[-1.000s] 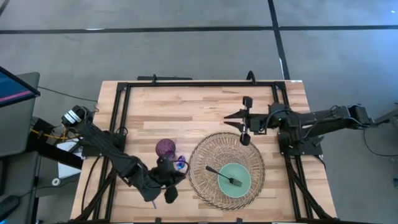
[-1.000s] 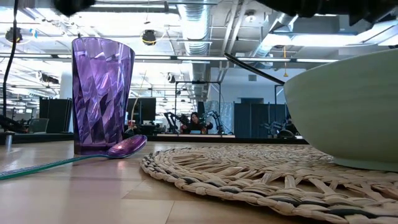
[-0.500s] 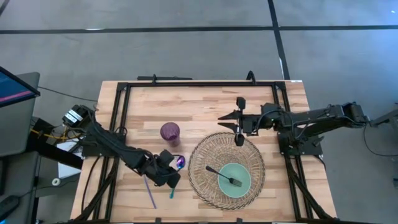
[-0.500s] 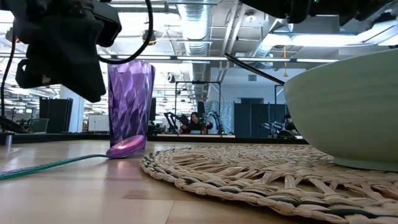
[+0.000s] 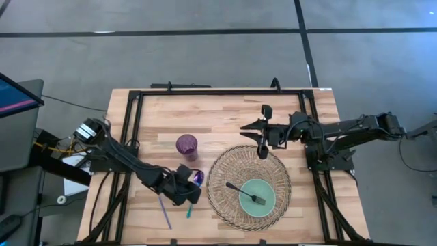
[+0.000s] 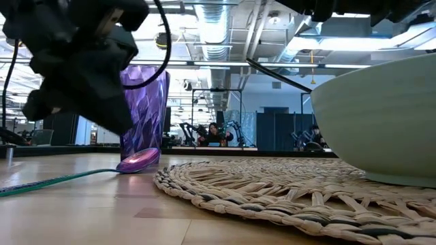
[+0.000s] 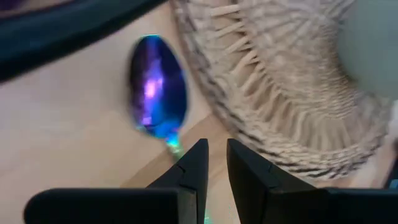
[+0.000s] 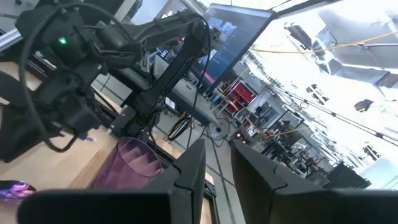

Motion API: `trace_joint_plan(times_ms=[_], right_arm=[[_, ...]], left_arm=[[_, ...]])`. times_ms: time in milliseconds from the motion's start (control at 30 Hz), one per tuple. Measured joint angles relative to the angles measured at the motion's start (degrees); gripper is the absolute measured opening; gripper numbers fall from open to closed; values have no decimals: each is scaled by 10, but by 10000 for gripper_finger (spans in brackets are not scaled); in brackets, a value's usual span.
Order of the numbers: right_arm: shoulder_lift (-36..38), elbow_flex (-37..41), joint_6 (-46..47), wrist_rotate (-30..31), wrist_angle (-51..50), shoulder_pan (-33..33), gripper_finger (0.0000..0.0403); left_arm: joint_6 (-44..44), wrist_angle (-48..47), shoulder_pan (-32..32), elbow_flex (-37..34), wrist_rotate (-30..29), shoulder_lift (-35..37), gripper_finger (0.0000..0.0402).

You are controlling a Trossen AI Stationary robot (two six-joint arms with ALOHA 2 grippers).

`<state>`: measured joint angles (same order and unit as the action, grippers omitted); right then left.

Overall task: Pick & Place Utensil
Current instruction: Put the blue spoon into the green bowl to the left of the black fork

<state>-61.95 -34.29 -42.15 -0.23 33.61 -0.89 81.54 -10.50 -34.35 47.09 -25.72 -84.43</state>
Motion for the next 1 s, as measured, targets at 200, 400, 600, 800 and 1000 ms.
trace_joint_plan(times_ms=[200, 400, 600, 800, 1000], right_arm=[[0, 0, 0, 0, -14, -9, 70], [0, 0, -3, 0, -39, -37, 70], [0, 0, -3, 0, -47, -62, 70], [0, 0, -3, 0, -69, -68, 70], [0, 1, 4, 0, -97, -66, 70]], left_arm=[[-26, 41, 0, 39, -40, -5, 59], [-139, 42, 0, 91, -69, -5, 59], [-135, -15, -3, 92, -69, -9, 59], [-43, -99, -3, 90, -33, -21, 59], [-28, -92, -4, 89, 17, -69, 59]])
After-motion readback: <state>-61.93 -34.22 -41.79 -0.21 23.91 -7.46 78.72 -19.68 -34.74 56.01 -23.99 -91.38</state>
